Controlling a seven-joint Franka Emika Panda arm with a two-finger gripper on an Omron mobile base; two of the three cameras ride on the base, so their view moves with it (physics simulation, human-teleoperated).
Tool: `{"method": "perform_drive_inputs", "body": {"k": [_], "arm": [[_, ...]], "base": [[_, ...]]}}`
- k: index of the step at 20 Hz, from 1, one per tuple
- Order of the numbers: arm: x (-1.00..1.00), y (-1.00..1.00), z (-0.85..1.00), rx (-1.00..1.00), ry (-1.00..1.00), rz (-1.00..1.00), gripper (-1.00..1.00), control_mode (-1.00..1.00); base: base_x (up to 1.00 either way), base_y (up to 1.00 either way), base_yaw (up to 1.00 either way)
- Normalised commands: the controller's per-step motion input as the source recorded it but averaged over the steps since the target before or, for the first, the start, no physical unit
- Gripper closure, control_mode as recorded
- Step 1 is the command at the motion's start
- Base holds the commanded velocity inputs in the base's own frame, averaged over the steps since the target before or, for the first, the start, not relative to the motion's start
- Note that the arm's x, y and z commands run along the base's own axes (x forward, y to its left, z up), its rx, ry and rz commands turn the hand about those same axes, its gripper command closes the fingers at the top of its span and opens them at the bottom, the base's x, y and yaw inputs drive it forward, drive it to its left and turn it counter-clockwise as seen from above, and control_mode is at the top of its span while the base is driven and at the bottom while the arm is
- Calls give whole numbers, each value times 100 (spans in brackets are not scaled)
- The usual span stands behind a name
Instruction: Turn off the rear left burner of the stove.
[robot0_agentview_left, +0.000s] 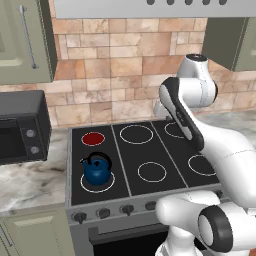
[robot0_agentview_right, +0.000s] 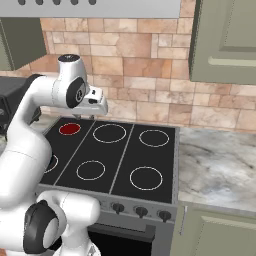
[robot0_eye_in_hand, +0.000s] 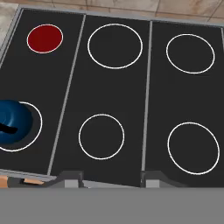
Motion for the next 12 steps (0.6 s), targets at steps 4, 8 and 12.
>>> {"method": "perform_drive_inputs", "body": {"k": [4, 8, 12], "arm": [[-17, 0, -8, -3, 0, 0, -100, -100], [-63, 6, -36, -22, -2, 12, -100, -100], [-67, 16, -34, -18, 0, 17, -100, -100]], "base": [[0, 0, 0], [0, 0, 0], [0, 0, 0]]}}
